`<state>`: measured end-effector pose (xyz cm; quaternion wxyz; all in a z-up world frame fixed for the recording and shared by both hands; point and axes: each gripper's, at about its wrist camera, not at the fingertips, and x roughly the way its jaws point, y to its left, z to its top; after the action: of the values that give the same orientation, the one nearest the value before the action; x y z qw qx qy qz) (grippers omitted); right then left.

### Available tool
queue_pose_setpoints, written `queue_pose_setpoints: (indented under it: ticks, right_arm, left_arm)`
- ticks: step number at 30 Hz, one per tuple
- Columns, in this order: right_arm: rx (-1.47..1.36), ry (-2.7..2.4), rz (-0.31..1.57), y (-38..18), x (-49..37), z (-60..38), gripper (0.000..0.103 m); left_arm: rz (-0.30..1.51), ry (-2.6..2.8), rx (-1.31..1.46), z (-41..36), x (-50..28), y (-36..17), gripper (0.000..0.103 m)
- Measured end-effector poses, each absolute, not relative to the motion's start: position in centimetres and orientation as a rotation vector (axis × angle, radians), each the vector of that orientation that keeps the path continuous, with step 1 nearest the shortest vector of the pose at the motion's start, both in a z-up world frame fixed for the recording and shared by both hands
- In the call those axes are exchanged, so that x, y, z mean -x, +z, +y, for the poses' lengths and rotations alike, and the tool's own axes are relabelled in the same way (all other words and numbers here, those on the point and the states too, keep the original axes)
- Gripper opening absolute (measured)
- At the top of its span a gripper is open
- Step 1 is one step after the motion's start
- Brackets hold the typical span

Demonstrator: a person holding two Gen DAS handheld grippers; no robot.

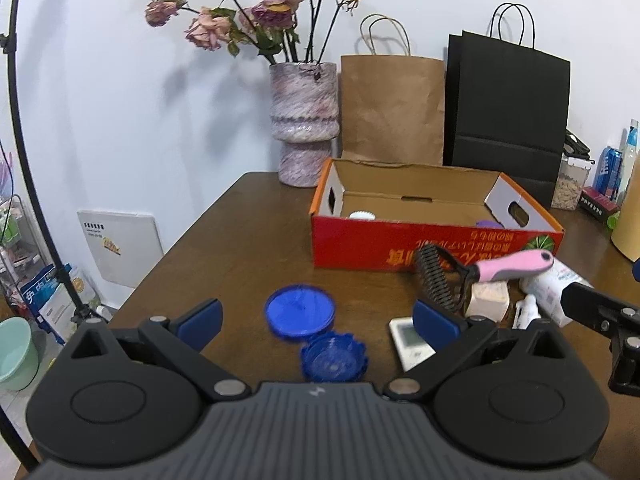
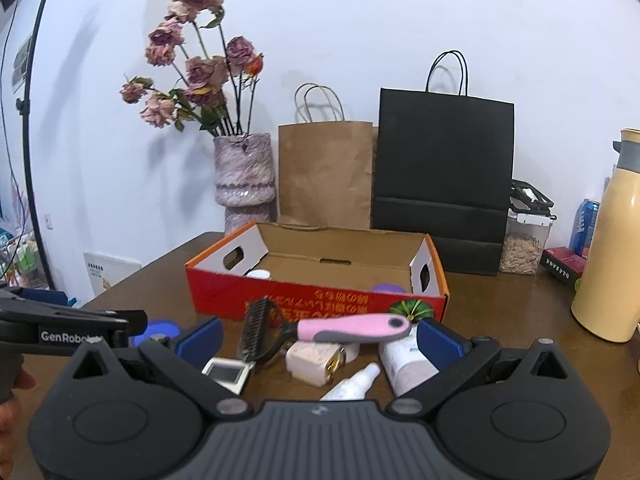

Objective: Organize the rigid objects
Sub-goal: 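Move both tools back toward the remaining objects on the table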

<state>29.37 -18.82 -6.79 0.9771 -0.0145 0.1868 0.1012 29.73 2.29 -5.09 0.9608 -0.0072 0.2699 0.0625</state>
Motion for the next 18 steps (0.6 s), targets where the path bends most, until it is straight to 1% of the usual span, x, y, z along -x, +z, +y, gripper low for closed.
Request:
queue_pose_setpoints:
  ticks: [18]
  right_arm:
    - [0.061,0.217,0.422,-8.0,-26.0,-15.2,0.103]
  left_arm:
    - [0.578,0.113,0.003,5.5,-26.4,-6.9,0.103]
